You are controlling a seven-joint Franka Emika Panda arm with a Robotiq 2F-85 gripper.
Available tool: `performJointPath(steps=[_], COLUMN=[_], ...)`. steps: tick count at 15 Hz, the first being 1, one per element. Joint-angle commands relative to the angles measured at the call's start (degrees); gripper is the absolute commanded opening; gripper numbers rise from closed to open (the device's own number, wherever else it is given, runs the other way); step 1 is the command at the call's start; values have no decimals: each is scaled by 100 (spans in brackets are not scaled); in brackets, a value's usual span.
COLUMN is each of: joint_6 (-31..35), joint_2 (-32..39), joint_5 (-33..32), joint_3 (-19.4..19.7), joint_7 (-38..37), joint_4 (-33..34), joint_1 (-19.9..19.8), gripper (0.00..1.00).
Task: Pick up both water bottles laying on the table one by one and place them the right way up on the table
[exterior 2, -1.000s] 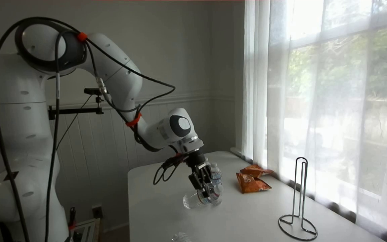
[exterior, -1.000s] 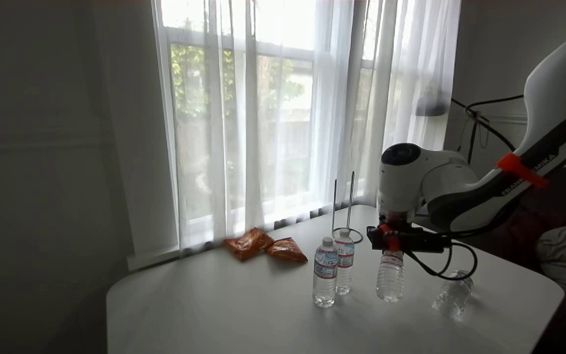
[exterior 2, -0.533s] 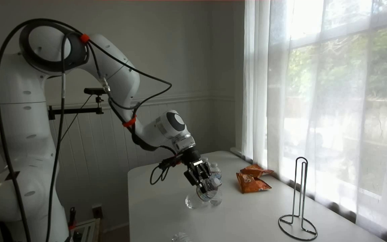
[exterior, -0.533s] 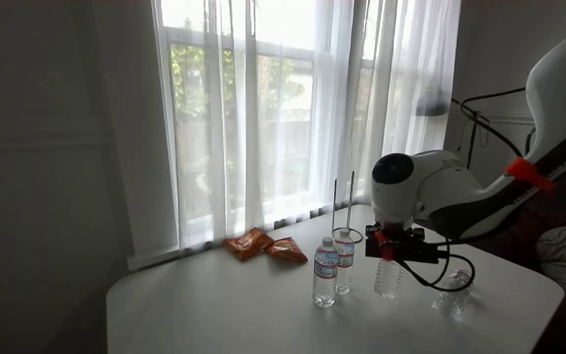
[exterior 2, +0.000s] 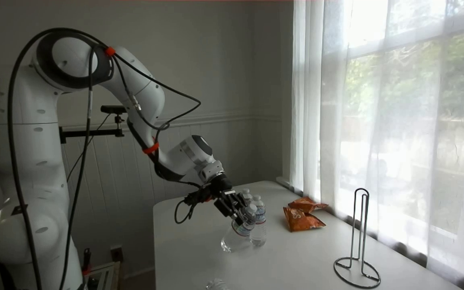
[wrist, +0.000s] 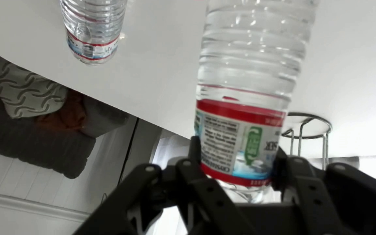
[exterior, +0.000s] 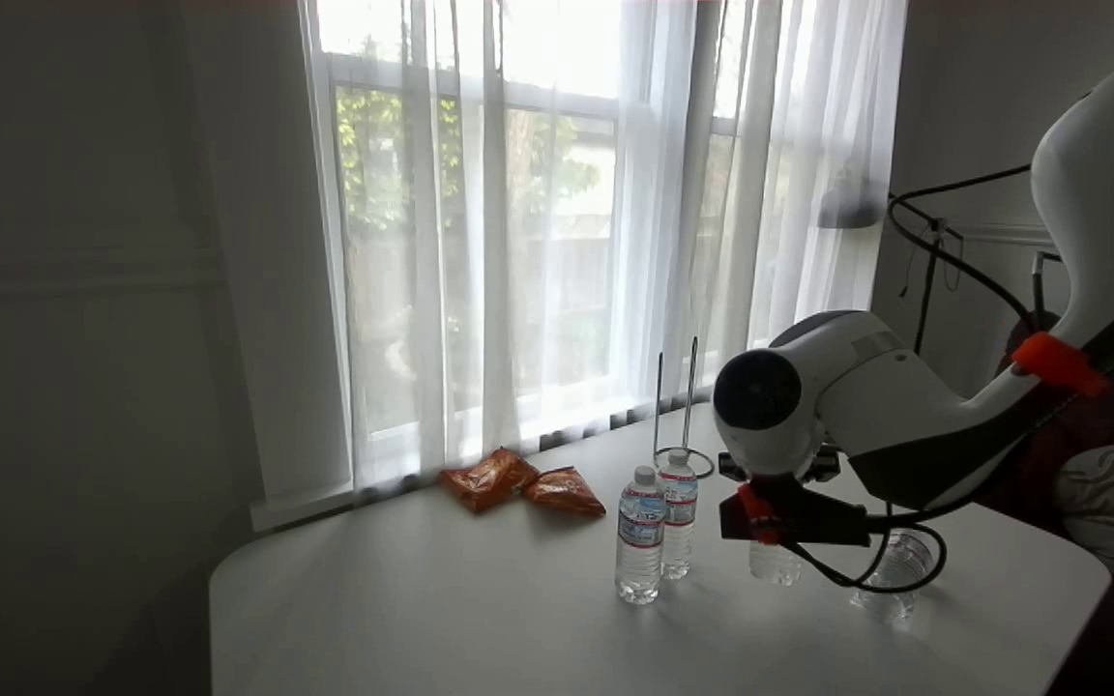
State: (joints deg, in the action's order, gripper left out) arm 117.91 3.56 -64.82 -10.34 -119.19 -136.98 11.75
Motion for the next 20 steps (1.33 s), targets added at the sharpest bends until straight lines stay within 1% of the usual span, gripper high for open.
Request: performJointPath(steps=[1, 2, 3, 4, 7, 8, 9, 13, 17, 20], joint_6=[-471, -544, -254, -262, -259, -259, -412, -580, -821, -1179], joint_2=[248, 341, 185, 251, 326, 325, 383, 641, 712, 871], joint_5=[-462, -537, -216, -216, -211, -211, -298, -521, -826, -1100], joint_3=[-142, -165, -121, -128, -122, -120, -136, -173, -213, -247], joint_7=[-558, -635, -237, -249, -241, -238, -361, -711, -1092, -1526], joint_4=[154, 182, 33, 39, 40, 40, 76, 153, 196, 312], joint_1=[162, 192, 85, 99, 90, 89, 135, 253, 369, 474], gripper=[22, 22, 22, 47, 47, 22, 22, 22, 22, 22])
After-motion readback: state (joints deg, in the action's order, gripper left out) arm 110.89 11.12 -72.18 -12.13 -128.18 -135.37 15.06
